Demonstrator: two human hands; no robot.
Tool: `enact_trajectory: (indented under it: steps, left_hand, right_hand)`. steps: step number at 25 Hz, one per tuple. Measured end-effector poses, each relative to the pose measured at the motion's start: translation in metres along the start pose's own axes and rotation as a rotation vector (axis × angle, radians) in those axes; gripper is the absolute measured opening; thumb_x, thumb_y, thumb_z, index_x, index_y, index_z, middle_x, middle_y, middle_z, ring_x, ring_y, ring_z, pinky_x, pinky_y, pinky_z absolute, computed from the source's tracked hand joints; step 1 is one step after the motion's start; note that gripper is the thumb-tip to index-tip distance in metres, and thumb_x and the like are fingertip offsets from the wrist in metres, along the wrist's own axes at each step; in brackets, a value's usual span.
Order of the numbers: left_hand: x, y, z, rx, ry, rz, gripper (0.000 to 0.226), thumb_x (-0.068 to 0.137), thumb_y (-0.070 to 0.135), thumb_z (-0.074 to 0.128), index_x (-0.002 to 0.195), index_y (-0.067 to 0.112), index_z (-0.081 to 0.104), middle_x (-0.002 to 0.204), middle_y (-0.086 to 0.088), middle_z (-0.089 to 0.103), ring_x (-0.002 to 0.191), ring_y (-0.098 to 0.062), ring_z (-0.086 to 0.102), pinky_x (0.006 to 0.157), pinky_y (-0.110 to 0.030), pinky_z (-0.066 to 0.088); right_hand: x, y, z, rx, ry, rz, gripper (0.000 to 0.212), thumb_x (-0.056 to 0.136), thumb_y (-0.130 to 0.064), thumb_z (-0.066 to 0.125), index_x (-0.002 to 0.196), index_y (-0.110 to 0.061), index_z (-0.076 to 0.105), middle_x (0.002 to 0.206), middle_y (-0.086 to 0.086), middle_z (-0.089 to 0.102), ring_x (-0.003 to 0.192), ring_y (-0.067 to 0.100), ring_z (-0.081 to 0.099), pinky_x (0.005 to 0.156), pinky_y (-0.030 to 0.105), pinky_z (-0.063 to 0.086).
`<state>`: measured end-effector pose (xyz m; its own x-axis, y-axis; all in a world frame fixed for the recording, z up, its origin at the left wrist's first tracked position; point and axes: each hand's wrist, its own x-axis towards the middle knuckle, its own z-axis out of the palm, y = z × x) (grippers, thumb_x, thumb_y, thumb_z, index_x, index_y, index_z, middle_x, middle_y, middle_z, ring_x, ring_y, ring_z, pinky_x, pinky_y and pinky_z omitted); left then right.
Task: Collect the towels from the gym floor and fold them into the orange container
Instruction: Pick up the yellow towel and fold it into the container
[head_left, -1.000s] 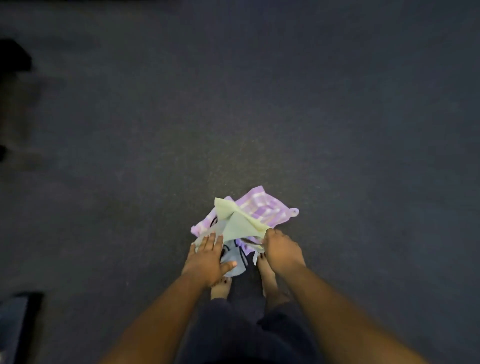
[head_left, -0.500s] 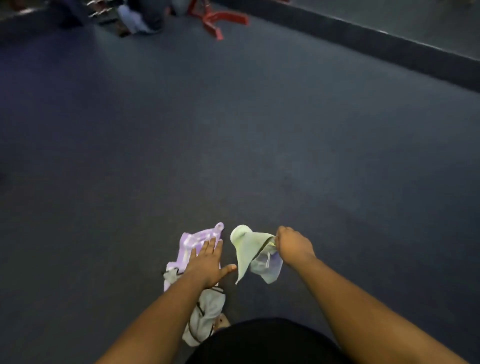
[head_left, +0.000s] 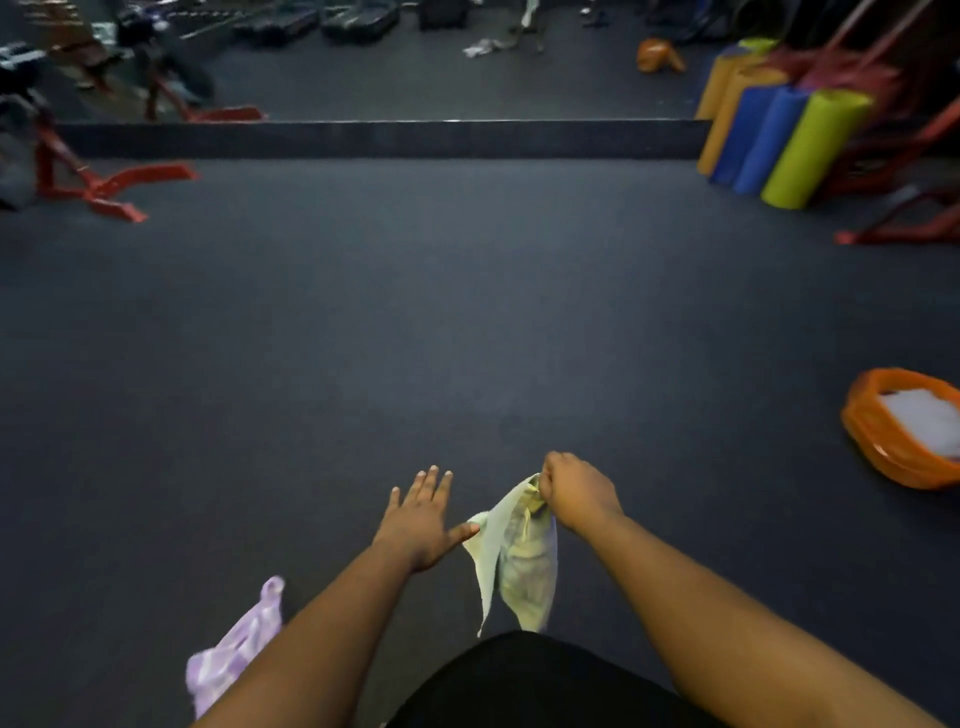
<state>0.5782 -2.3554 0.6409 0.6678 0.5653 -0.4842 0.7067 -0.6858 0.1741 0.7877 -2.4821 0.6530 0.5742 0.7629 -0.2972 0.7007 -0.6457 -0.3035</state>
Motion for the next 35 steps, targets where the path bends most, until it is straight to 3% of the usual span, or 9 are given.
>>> enact_trajectory:
  steps: [5,7,11,14,20,23,29,33,35]
  left_hand:
    - [0.067,0.156,-0.027,0.067,-0.029,0.274,0.131,0.055,0.095,0.000,0.163,0.022,-0.009,0.170,-0.002,-0.015,0.157,-0.018,-0.012,0.127,-0.044,-0.002]
    - [0.096,0.217,-0.032,0.124,-0.038,0.382,0.128,0.057,0.094,0.003,0.163,0.022,-0.008,0.170,-0.002,-0.014,0.157,-0.018,-0.012,0.127,-0.043,-0.002]
    - [0.155,0.328,-0.037,0.295,-0.040,0.567,0.105,0.086,0.086,0.023,0.163,0.022,-0.010,0.170,-0.003,-0.015,0.157,-0.019,-0.013,0.127,-0.045,-0.003]
    - [0.200,0.404,-0.043,0.356,-0.038,0.677,0.118,0.070,0.092,0.007,0.162,0.021,-0.010,0.170,-0.003,-0.015,0.157,-0.019,-0.013,0.127,-0.046,-0.003]
    - [0.305,0.571,-0.065,0.380,-0.049,0.821,0.119,0.068,0.092,0.004,0.162,0.021,-0.010,0.170,-0.004,-0.014,0.157,-0.020,-0.012,0.127,-0.048,-0.002]
    - [0.340,0.645,-0.078,0.423,-0.071,0.874,0.103,0.089,0.084,0.024,0.162,0.020,-0.010,0.170,-0.004,-0.014,0.157,-0.020,-0.011,0.127,-0.049,-0.001]
    - [0.387,0.795,-0.089,0.341,-0.127,0.945,0.097,0.094,0.075,0.037,0.163,0.023,-0.006,0.171,-0.002,-0.012,0.158,-0.019,-0.008,0.127,-0.047,0.001]
    - [0.415,0.884,-0.085,0.277,-0.098,0.944,0.094,0.096,0.070,0.044,0.164,0.023,-0.001,0.171,-0.004,-0.006,0.158,-0.021,-0.001,0.127,-0.047,0.007]
    - [0.429,0.925,-0.083,0.225,-0.144,0.939,0.090,0.096,0.065,0.052,0.164,0.024,0.009,0.171,-0.005,0.006,0.157,-0.024,0.012,0.126,-0.046,0.018]
  right_hand:
    - [-0.013,0.136,-0.058,0.115,0.122,0.227,0.023,0.099,-0.031,0.040,0.102,-0.020,0.060,0.110,0.004,0.065,0.096,0.030,0.064,0.070,0.034,0.044]
    - [-0.020,0.190,-0.078,0.164,0.173,0.330,0.023,0.100,-0.032,0.040,0.102,-0.020,0.060,0.109,0.003,0.065,0.094,0.028,0.064,0.070,0.034,0.043]
    - [-0.034,0.297,-0.112,0.199,0.270,0.522,0.024,0.102,-0.033,0.039,0.104,-0.021,0.059,0.107,0.001,0.065,0.093,0.024,0.063,0.075,0.038,0.051]
    - [-0.036,0.372,-0.138,0.198,0.327,0.645,0.023,0.103,-0.034,0.038,0.102,-0.021,0.057,0.106,0.001,0.065,0.094,0.024,0.062,0.075,0.038,0.050]
    - [-0.009,0.512,-0.207,0.149,0.309,0.874,0.013,0.101,-0.027,0.036,0.101,-0.021,0.048,0.104,0.006,0.066,0.095,0.028,0.063,0.073,0.039,0.048]
    - [-0.004,0.562,-0.244,0.022,0.293,0.868,0.009,0.102,-0.021,0.038,0.108,-0.018,0.044,0.106,0.008,0.066,0.098,0.030,0.063,0.073,0.040,0.048]
    - [0.005,0.684,-0.297,0.194,0.489,0.869,0.021,0.104,-0.044,0.044,0.102,-0.027,0.055,0.095,0.001,0.059,0.090,0.023,0.061,0.074,0.038,0.051]
    - [0.026,0.774,-0.331,0.286,0.480,0.715,0.016,0.100,-0.041,0.054,0.101,-0.029,0.063,0.100,-0.001,0.060,0.091,0.020,0.060,0.077,0.039,0.052]
    - [0.038,0.811,-0.353,0.318,0.493,0.632,0.012,0.099,-0.037,0.057,0.102,-0.028,0.065,0.100,-0.004,0.059,0.093,0.019,0.060,0.076,0.036,0.050]
